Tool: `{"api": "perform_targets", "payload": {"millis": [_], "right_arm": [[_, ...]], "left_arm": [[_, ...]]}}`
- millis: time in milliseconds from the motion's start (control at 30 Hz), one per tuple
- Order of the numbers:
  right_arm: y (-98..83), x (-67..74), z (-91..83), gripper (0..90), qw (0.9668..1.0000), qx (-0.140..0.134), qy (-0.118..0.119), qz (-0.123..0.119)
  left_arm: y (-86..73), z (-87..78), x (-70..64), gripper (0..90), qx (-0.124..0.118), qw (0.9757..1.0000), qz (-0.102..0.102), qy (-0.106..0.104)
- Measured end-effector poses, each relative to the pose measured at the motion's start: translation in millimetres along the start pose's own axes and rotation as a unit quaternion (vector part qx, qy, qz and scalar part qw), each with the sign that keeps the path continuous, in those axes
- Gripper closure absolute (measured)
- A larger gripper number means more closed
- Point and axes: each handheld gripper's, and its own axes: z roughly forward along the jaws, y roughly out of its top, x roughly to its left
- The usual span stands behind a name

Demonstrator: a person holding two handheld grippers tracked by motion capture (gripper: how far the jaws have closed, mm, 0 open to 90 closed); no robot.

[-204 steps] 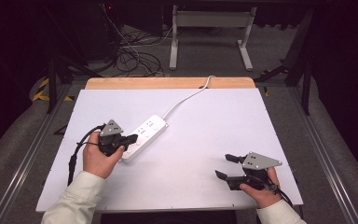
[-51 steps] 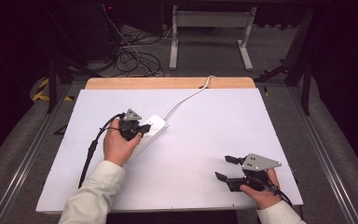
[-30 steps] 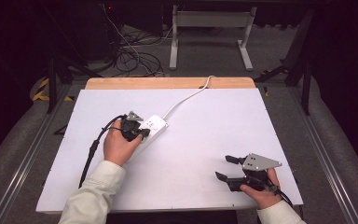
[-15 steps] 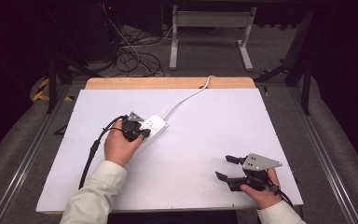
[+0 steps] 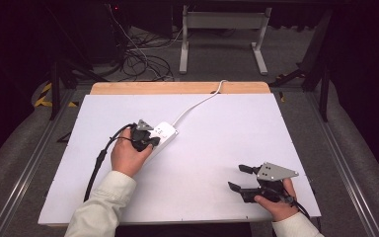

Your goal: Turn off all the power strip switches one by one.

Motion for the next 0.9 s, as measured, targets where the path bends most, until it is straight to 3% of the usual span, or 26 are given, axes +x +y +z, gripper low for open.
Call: {"api": "perform_targets", "payload": {"millis": [567,733,900], "right_arm": [[0.1,0.9,0.0,29.5,1.0,0.0,0.002,-0.001],[0.6,-0.2,-1.0,29.5,1.0,-0.003,0.0,-0.001],[0.1,-1.1,-0.7,29.5,1.0,-0.002,0.001,0.0]], "left_arm": [[-0.8,0.1,1.3,90.0,0.005,1.0,-0.007,0.001],[1.8,-3.1,-7.9,90.0,-0.008,0.9997,0.011,0.022],[6.4,-13.2,-6.4,90.0,-0.044,0.999,-0.008,-0.005]]}}
